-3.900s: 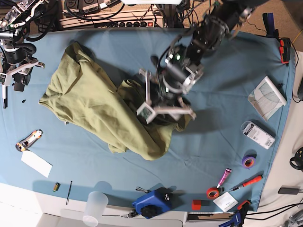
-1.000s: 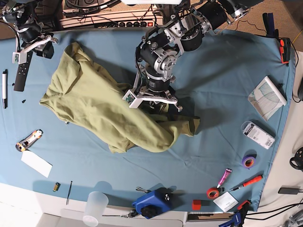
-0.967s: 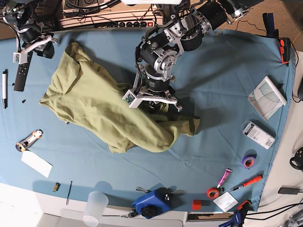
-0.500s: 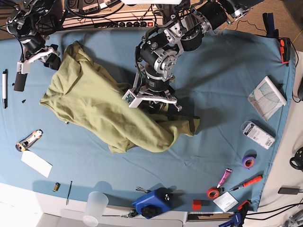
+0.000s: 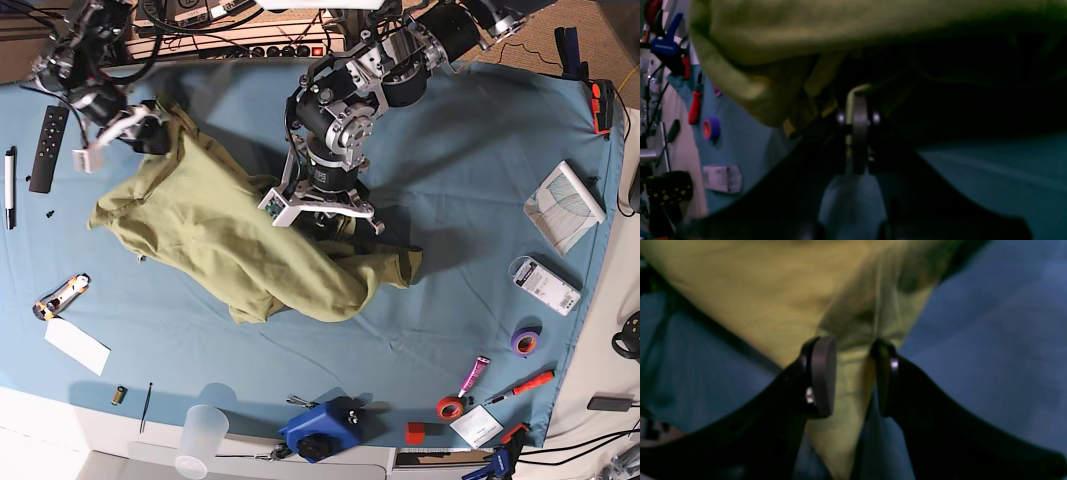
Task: Layout the t-shirt on the table in an organized manner, then fold the t-shirt properly
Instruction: 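Release the shirt with the right gripper and regrasp its edge, then lower the left gripper onto the shirt's bunched middle and grasp fabric, then pull the grasped fabric with the left gripper toward the robot, spreading the shirt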
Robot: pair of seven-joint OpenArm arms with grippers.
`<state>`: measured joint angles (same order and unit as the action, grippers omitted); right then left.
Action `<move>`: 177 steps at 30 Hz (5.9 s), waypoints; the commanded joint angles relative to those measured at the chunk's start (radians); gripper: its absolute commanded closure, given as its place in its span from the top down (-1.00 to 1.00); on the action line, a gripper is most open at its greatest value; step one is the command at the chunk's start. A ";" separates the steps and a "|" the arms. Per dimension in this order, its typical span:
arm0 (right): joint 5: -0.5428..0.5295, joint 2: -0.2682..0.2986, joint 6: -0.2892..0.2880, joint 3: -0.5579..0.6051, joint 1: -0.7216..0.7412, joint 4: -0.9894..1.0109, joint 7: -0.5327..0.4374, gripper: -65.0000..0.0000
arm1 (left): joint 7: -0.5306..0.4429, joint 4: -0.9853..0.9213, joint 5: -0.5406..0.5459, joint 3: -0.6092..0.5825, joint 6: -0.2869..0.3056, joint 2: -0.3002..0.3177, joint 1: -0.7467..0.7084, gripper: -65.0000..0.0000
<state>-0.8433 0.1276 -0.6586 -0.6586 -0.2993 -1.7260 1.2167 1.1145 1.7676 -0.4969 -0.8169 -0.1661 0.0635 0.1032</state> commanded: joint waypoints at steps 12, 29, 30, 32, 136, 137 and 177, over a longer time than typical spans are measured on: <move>0.158 0.018 0.024 0.042 0.023 -0.013 -0.121 -1.00 | 0.005 0.019 -0.044 0.002 -0.010 -0.011 -0.012 -1.00; 0.317 0.133 0.074 -0.080 0.292 -0.013 -0.211 -1.00 | 0.027 0.020 -0.111 0.004 0.009 0.175 -0.005 -1.00; 0.317 0.145 0.076 -0.084 0.299 -0.013 -0.212 -1.00 | 0.026 0.020 -0.109 0.010 0.010 0.191 -0.003 -1.00; 0.316 0.167 0.092 -0.090 0.308 -0.013 -0.217 -1.00 | 0.031 0.023 -0.103 0.027 0.009 0.218 -0.004 -1.00; 0.170 0.180 0.050 -0.090 0.119 -0.013 -0.065 -1.00 | 0.056 -0.236 0.302 0.077 -0.036 0.069 0.431 -0.13; 0.175 0.180 0.049 -0.090 0.119 -0.013 -0.066 -1.00 | 0.056 -0.219 0.301 0.086 -0.036 0.068 0.400 -0.13; 0.174 0.180 0.050 -0.090 0.119 -0.013 -0.065 -1.00 | -0.133 -0.183 0.605 0.453 -0.014 -0.066 0.127 -0.60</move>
<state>-0.6552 0.2874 -0.6037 -0.7433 -0.1883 -1.7214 1.1740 1.0069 1.5696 0.1097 -0.3653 -0.1772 0.0055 0.2081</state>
